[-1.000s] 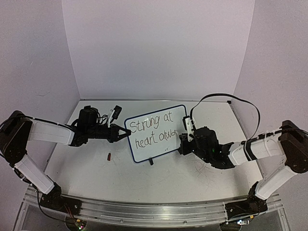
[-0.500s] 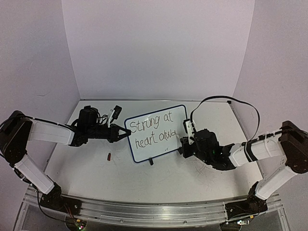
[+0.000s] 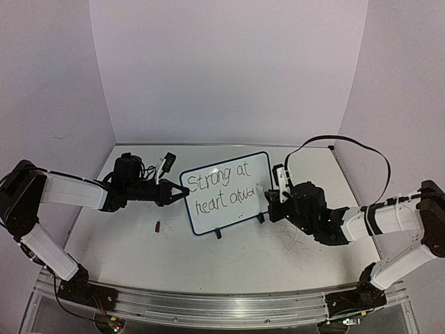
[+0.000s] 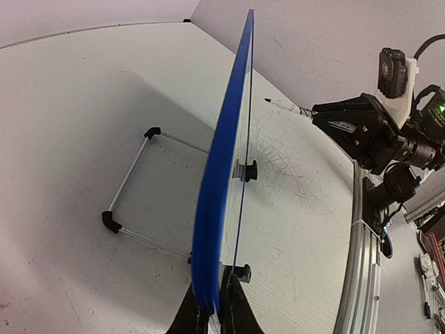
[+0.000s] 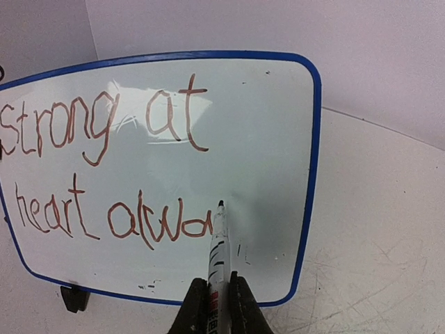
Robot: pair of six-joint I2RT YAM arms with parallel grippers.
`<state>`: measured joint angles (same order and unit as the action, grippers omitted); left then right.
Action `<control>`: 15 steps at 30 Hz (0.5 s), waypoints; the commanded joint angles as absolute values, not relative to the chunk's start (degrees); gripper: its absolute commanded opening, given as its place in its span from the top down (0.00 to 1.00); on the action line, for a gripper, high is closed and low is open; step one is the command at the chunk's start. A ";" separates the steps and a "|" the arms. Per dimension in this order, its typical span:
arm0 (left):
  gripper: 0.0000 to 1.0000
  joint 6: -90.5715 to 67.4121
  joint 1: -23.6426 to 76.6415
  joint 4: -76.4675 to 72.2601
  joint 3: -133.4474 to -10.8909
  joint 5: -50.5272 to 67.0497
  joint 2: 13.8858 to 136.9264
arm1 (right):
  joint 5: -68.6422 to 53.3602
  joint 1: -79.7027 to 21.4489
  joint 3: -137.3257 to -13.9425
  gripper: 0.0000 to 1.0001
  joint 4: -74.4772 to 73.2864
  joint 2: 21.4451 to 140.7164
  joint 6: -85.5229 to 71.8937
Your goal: Write a sentence on the whiteboard
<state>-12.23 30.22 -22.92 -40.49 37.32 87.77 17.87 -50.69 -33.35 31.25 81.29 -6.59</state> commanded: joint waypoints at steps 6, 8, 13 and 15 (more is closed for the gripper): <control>1.00 -8.47 29.48 -19.07 -41.18 30.48 88.04 | 17.85 -50.45 -37.34 1.00 33.79 84.75 -5.23; 1.00 -8.44 29.47 -19.07 -41.35 30.66 88.21 | 18.10 -50.46 -37.41 1.00 33.75 85.10 -5.28; 1.00 -8.42 29.46 -19.07 -41.28 30.63 87.97 | 18.75 -50.48 -38.09 1.00 32.97 86.10 -5.74; 1.00 -8.44 29.44 -19.07 -41.22 30.53 87.73 | 18.72 -50.45 -37.82 1.00 32.49 86.30 -6.09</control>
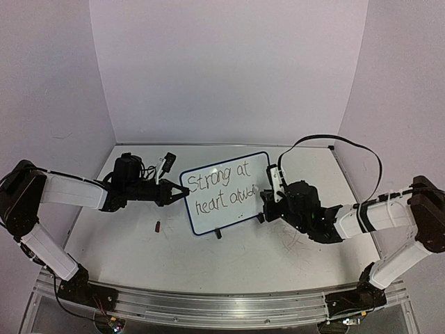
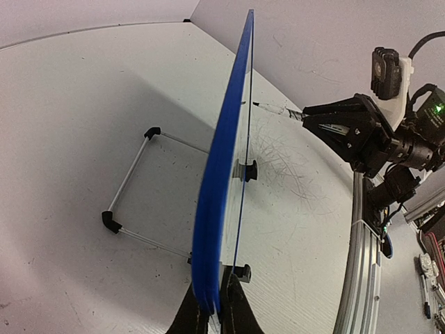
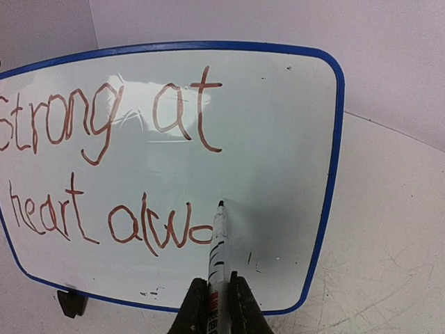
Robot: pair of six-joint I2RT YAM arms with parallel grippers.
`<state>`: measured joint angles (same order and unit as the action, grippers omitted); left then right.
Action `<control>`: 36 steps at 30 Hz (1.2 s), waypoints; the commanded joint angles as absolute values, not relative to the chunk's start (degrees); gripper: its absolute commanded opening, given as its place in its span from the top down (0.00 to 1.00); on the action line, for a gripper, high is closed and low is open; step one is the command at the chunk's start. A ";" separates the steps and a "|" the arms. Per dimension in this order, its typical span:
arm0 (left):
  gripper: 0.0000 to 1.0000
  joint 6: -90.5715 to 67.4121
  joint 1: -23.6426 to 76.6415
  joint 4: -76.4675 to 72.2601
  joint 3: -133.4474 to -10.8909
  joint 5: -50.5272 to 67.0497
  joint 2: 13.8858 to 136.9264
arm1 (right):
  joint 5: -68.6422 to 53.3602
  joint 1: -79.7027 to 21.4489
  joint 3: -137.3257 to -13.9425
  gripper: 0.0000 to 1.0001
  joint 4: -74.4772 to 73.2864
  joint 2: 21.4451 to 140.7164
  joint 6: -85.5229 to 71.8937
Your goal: Write a sentence on the whiteboard
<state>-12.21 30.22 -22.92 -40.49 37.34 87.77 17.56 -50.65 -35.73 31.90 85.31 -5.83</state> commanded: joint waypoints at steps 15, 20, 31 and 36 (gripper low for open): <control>1.00 -8.40 29.45 -18.90 -41.31 30.53 87.71 | 19.02 -50.49 -36.01 1.00 28.41 87.20 -9.41; 1.00 -8.41 29.45 -18.90 -41.31 30.51 87.79 | 18.77 -50.52 -35.26 1.00 27.49 87.09 -10.39; 1.00 -8.44 29.42 -18.81 -41.05 30.55 87.50 | 21.51 -50.49 -35.38 1.00 26.99 85.98 -10.53; 1.00 -8.44 29.44 -18.81 -41.12 30.50 87.45 | 22.58 -50.45 -37.49 1.00 28.74 86.39 -9.59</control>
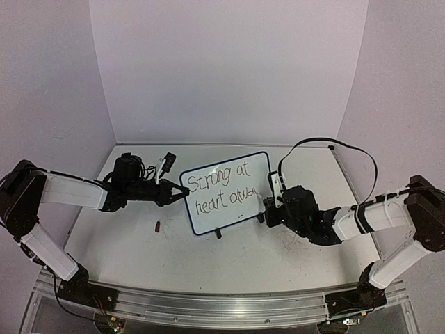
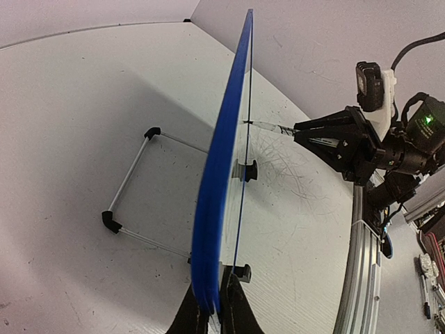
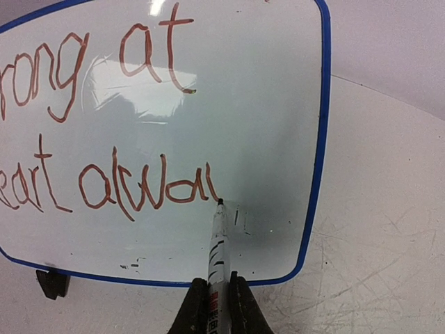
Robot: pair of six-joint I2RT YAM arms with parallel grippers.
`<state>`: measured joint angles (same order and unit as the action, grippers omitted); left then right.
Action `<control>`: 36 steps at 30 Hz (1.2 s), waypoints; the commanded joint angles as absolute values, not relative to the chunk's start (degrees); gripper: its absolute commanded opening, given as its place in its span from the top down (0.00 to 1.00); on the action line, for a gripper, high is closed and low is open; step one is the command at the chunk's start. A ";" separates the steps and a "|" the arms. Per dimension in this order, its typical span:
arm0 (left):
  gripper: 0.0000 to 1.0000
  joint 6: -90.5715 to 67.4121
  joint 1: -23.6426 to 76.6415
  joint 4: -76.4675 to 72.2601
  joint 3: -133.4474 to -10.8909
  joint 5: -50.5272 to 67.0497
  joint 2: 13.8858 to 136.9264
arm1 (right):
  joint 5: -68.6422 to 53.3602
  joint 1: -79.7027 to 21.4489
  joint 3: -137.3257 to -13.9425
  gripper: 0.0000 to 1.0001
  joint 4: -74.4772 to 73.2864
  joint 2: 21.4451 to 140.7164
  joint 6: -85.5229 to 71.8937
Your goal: Write a sentence on the whiteboard
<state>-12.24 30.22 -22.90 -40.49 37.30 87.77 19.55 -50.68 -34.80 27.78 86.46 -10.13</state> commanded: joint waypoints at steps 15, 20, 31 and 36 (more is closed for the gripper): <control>1.00 -8.26 29.46 -18.81 -41.29 30.68 87.83 | 23.48 -49.85 -40.00 1.00 29.57 87.36 -8.28; 1.00 -8.26 29.47 -18.81 -41.12 30.49 87.55 | 22.10 -49.87 -39.47 1.00 28.45 87.32 -8.46; 1.00 -8.19 29.47 -18.81 -41.29 30.62 87.79 | 18.73 -50.00 -35.32 1.00 26.37 86.26 -11.49; 1.00 -8.24 29.47 -18.79 -41.04 30.44 87.34 | 18.27 -50.07 -34.40 1.00 26.01 86.31 -12.30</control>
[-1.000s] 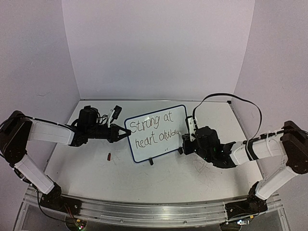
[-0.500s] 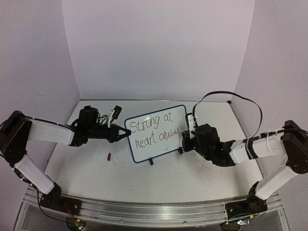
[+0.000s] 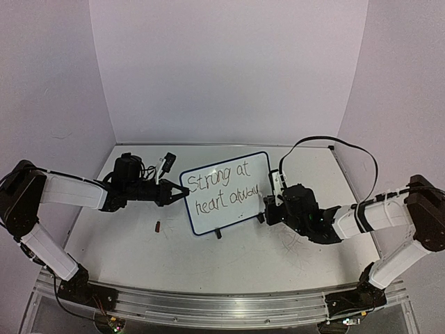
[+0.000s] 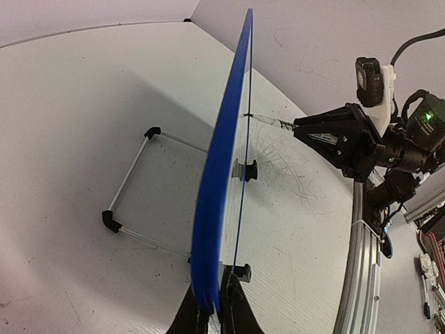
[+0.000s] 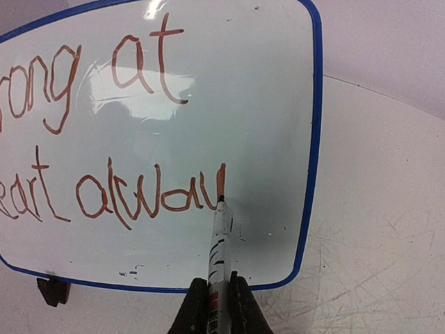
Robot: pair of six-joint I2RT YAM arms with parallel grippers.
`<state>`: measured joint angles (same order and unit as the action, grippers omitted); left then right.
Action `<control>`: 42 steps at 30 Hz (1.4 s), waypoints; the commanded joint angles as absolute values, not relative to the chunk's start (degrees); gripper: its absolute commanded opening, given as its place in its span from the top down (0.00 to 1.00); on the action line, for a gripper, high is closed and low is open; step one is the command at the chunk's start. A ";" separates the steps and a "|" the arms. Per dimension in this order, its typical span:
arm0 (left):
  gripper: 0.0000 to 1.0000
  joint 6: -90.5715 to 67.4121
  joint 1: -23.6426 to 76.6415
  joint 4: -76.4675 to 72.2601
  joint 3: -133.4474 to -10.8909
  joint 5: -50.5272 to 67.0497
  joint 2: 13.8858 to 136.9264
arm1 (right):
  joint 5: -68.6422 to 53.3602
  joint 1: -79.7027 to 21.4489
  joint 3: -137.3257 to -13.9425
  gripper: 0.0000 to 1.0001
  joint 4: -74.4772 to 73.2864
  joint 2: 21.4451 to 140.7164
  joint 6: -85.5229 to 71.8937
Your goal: Write a sentence on the whiteboard
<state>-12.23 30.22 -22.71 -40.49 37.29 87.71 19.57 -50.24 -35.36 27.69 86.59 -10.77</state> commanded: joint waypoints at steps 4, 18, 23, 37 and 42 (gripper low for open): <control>1.00 -8.17 29.45 -18.80 -40.96 30.40 87.37 | 18.02 -50.40 -33.79 1.00 25.57 86.41 -12.91; 1.00 -8.26 29.49 -18.73 -40.86 30.41 87.25 | 16.61 -52.91 -36.63 1.00 25.37 87.57 -12.42; 1.00 -8.33 29.46 -18.72 -40.86 30.18 87.27 | 16.99 -53.43 -37.00 1.00 25.61 82.07 -12.17; 1.00 -8.54 29.46 -18.72 -40.92 30.33 87.36 | 12.00 -45.16 -33.11 1.00 30.25 79.24 -9.42; 1.00 -8.63 29.50 -18.74 -40.86 30.08 87.29 | 11.37 -45.10 -33.55 1.00 32.51 81.55 -8.79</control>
